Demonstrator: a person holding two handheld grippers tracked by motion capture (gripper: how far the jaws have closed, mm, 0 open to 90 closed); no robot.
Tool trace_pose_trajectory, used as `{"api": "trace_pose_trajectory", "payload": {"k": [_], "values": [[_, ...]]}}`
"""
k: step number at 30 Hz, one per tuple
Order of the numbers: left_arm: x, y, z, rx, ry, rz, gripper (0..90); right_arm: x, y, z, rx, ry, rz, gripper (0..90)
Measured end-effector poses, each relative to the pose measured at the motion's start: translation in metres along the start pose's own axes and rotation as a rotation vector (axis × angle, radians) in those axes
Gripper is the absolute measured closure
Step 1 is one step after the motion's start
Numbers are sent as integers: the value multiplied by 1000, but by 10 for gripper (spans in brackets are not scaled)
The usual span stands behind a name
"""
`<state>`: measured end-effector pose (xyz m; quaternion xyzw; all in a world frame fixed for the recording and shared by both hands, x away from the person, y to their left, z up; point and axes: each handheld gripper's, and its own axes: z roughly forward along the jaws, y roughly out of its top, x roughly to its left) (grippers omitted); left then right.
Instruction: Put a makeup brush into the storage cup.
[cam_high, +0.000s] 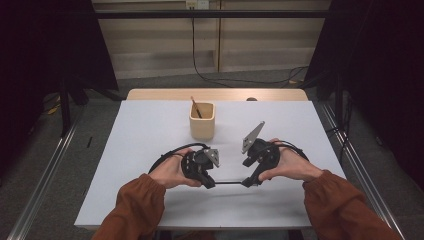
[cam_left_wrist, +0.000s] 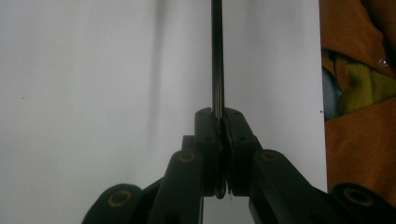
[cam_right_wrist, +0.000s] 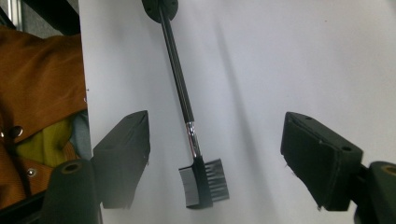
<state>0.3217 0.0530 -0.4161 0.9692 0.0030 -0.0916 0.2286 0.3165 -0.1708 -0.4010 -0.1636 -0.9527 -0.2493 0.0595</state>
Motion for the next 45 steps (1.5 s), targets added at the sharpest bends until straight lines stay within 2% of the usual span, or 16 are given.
{"api": "trace_pose_trajectory", "payload": {"k": [1, 2, 3, 6, 12, 14, 20, 23, 27, 32, 35, 40, 45], "values": [[0, -1, 0, -5, -3, 3, 857, 0, -2, -2, -21, 1, 10, 236], [-1, -2, 0, -27, -4, -18, 856, 0, -3, -3, -34, 4, 10, 233], [-1, -3, -2, -37, -5, -11, 856, 1, -4, -4, -44, 3, 9, 229], [-1, -6, -3, -47, 8, -20, 856, 2, -12, -9, -89, -10, 25, 203], [0, -12, -6, -60, 11, -31, 856, 2, -23, -16, -138, -21, 43, 151], [1, -14, -5, -58, 1, -35, 856, 2, -25, -18, -154, -31, 63, 100], [1, -17, -8, -73, 15, -50, 856, 1, -34, -22, -189, -44, 88, 36], [1, -19, -10, -77, 14, -59, 856, -1, -39, -24, -235, -70, 121, 53], [-1, -18, -11, -78, 13, -48, 856, -3, -47, -26, -282, -97, 144, 43], [1, -22, -13, -84, 25, -66, 856, -2, -56, -28, -313, -132, 157, 45], [1, -24, -14, -105, 18, -78, 856, 1, -62, -28, -328, -164, 155, 42], [2, -27, -17, -153, 35, -94, 855, 5, -71, -31, -415, -185, 172, 40], [1, -33, -20, -194, 38, -111, 855, 10, -80, -32, -437, -199, 169, 39]]}}
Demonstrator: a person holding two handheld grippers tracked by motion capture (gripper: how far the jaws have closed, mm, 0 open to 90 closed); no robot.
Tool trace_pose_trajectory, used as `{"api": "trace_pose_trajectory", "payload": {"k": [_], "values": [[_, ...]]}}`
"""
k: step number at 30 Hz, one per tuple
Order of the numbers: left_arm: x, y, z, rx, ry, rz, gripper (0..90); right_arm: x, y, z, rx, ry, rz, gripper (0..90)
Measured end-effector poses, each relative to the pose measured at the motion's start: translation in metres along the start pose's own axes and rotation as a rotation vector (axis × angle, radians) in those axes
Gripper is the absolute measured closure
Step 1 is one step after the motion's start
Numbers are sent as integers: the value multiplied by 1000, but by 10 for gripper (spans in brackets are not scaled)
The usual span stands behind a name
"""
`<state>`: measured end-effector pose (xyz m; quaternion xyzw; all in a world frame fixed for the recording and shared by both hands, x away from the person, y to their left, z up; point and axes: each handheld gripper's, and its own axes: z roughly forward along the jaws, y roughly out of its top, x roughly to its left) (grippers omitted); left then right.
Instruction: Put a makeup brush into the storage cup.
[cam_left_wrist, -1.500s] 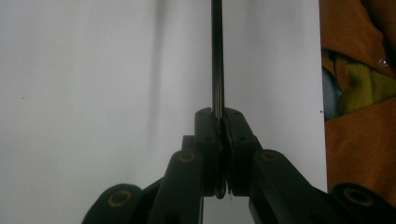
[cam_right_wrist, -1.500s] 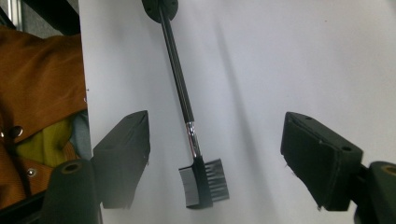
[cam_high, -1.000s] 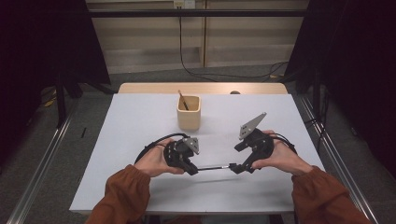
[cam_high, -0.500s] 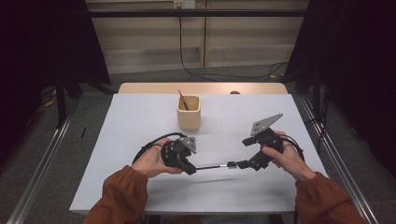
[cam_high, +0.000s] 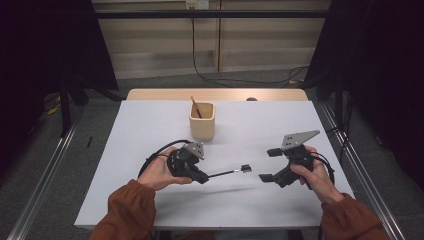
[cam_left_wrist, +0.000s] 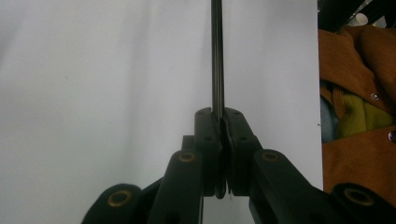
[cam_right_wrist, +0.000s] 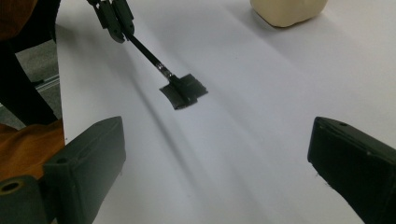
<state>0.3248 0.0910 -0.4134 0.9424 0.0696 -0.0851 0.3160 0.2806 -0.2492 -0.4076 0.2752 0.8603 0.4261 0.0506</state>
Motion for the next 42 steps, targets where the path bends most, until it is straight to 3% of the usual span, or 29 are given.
{"api": "trace_pose_trajectory", "payload": {"k": [7, 8, 11, 16, 29, 33, 39, 42], "values": [[-2, -4, -2, -56, 21, -20, 856, 2, -9, -4, -35, -7, 8, 33], [-2, -5, -3, -64, 8, -24, 856, 2, -10, -4, -41, -8, 12, 32], [-3, -8, -2, -79, 5, -37, 856, 1, -14, -2, -63, 0, 35, 33], [-4, -12, 3, -111, 18, -48, 856, 7, -14, 1, -98, 37, 25, 43], [-10, -13, -5, -305, 90, -53, 856, 12, -12, 0, -201, 45, 11, 34], [-11, -15, -2, -318, 107, -61, 856, 14, -12, 2, -232, 23, 4, 33], [-10, -20, -4, -400, 132, -72, 856, 14, -12, 4, -267, 54, 18, 33], [-11, -20, -8, -442, 140, -101, 855, 13, -11, 5, -286, 74, 8, 44]]}}
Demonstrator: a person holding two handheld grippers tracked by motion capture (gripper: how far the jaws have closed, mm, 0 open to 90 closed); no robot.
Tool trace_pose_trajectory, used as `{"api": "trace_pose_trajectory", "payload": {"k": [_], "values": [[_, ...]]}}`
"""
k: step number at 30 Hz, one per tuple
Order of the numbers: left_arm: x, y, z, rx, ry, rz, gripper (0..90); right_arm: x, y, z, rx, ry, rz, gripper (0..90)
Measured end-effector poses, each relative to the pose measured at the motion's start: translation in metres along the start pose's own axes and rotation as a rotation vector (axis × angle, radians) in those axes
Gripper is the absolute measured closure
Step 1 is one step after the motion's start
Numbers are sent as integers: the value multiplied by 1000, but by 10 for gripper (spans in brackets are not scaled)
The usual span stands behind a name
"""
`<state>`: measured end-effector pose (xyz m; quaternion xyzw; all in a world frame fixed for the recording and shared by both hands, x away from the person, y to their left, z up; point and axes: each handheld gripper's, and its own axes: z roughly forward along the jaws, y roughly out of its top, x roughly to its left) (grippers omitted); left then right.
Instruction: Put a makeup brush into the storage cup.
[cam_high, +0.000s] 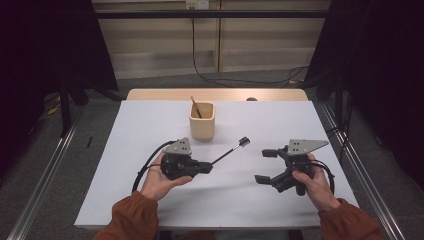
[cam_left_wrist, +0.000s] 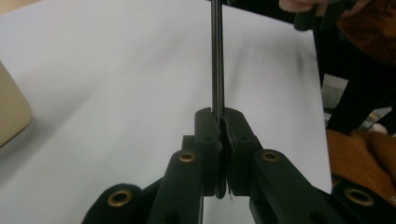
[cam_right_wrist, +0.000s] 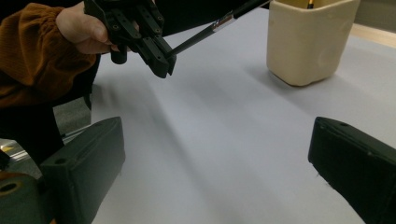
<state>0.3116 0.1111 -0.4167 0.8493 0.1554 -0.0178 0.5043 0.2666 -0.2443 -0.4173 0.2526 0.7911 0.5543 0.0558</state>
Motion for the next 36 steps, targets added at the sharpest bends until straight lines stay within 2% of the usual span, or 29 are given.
{"api": "trace_pose_trajectory", "payload": {"k": [7, 11, 15, 17, 19, 21, 24, 26, 31, 36], "values": [[-2, -3, 0, -100, 9, -22, 855, -1, 2, 2, -14, 65, 14, 75], [-5, -5, 4, -146, 2, -25, 854, -1, 3, 4, -20, 78, 14, 84], [-8, -6, 8, -184, 0, -8, 852, -3, 6, 3, -32, 83, 25, 101], [-11, -7, 10, -192, 3, 10, 852, -3, 8, 3, -29, 82, 25, 107], [-12, -7, 12, -196, -3, 11, 851, -3, 9, 2, -27, 85, 29, 108], [-14, -7, 12, -200, -4, 16, 851, -2, 11, 3, -18, 51, 30, 108], [-16, -6, 12, -214, -10, 18, 850, -2, 12, 4, -33, 98, 21, 99], [-17, -6, 11, -224, -11, 15, 850, 0, 15, 7, -45, 102, 3, 94], [-18, -5, 11, -222, -4, 20, 850, 2, 29, 16, -22, 62, 3, 71], [-18, -6, 12, -223, -9, 21, 850, 3, 39, 20, -27, 58, -29, 106]]}}
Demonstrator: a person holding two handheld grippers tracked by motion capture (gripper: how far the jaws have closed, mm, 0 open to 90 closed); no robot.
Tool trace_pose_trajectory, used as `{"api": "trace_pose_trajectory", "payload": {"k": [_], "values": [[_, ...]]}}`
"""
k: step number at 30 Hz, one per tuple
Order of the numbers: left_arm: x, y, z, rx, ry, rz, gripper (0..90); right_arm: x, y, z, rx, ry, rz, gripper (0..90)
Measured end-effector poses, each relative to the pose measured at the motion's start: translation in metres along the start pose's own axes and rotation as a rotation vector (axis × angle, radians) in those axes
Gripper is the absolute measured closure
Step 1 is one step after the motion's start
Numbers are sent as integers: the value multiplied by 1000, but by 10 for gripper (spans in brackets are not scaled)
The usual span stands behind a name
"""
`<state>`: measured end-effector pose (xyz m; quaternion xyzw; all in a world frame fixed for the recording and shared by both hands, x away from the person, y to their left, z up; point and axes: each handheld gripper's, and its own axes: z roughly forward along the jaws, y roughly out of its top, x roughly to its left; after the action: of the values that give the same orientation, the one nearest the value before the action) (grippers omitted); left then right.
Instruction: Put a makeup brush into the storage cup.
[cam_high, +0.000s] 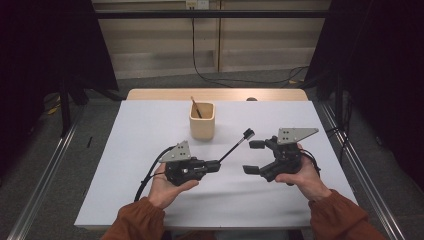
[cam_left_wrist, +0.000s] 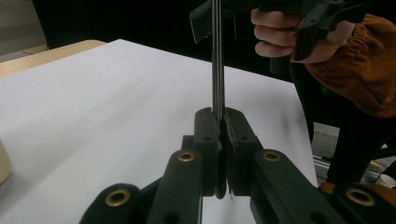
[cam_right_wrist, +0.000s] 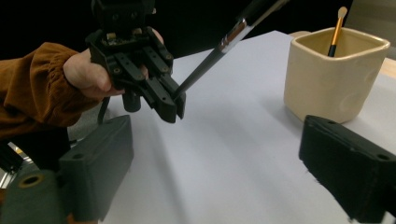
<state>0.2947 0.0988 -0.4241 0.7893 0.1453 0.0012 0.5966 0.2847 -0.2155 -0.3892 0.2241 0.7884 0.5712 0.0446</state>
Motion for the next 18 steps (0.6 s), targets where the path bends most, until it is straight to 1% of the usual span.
{"api": "trace_pose_trajectory", "payload": {"k": [2, 3, 4, 5, 7, 8, 9, 11, 14, 15, 18], "values": [[-1, 0, 1, 3, 0, -1, 850, -2, 0, 1, -17, -14, 2, 122], [-1, 0, 1, 3, 2, 2, 850, -3, -1, 1, -14, -21, 7, 126], [-1, 0, 1, 5, 9, 7, 850, -4, -1, 1, -4, -27, 3, 131], [-1, 0, 1, 6, 13, 9, 850, -4, -2, 1, -6, -36, -1, 146], [-1, 0, 2, 4, 11, 7, 850, -4, -2, -1, -21, -31, 7, 155], [-1, 1, 3, 6, 10, 9, 850, -3, -2, -1, -18, -37, 3, 167], [-1, 1, 3, 9, 8, 12, 850, -3, -1, -1, -12, -24, 2, 211], [-2, 1, 4, 7, 5, 10, 850, -2, -1, 0, -29, -12, 10, 230], [-3, 1, 4, 8, -1, 13, 850, -4, -1, 1, -44, 10, 26, 287], [-3, 1, 4, 9, 0, 13, 850, -4, -1, 0, -51, 18, 28, 325], [-3, 1, 4, 11, -1, 13, 851, -5, 1, -1, -74, 29, 35, 395]]}}
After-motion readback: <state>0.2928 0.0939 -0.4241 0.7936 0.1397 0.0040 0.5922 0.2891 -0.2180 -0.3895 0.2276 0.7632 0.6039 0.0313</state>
